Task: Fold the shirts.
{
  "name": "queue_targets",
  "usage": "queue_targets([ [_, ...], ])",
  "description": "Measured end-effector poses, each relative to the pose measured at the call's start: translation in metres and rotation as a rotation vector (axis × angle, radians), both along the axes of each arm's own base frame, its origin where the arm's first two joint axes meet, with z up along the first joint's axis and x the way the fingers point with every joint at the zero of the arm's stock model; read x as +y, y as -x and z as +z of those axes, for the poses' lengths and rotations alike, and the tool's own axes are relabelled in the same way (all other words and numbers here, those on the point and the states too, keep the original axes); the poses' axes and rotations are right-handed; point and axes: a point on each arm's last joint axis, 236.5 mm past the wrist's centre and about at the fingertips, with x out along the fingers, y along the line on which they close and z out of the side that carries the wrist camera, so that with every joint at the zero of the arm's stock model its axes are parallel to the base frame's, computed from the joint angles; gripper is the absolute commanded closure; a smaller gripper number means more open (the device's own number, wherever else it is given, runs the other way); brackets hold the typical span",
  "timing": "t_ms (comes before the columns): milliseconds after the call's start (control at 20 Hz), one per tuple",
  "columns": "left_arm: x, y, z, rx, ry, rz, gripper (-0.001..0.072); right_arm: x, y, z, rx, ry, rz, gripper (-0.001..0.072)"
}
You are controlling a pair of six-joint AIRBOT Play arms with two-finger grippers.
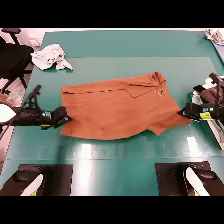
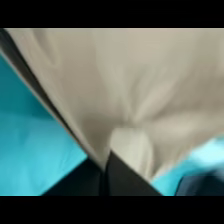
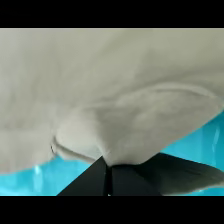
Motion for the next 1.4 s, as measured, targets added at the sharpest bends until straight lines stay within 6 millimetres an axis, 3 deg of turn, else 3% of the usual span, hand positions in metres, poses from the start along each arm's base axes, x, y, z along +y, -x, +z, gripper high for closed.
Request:
queue_targets([
  [150, 0.014, -0.021, 0.015, -0.052, -0.015, 0.113, 0.0687, -0.002, -0.021, 0.010, -0.085, -0.018, -0.055, 0.0694],
  [350, 0.036, -0.041, 0.020, -0.086, -0.052, 0.252, 0.0687, -0.010, -0.051, 0.015, -0.132, -0.028, -0.106, 0.0694],
  [650, 0.061, -0.074, 0.029, -0.167, -0.056, 0.428, 0.0687, -0.022, -0.115, 0.022, -0.166, -0.035, -0.132, 0.0693],
  [900, 0.067, -0.102, 0.006, -0.149, -0.063, 0.488, 0.0686, 0.003, -0.161, 0.015, -0.156, -0.036, -0.045, 0.0693],
  [1100, 0.071, -0.109, -0.011, -0.118, -0.087, 0.499, 0.0687, 0.027, -0.196, 0.007, -0.156, -0.037, 0.019, 0.0693],
  [1400, 0.104, -0.126, -0.017, -0.139, -0.109, 0.588, 0.0687, 0.037, -0.242, -0.007, -0.139, -0.040, 0.059, 0.0694],
])
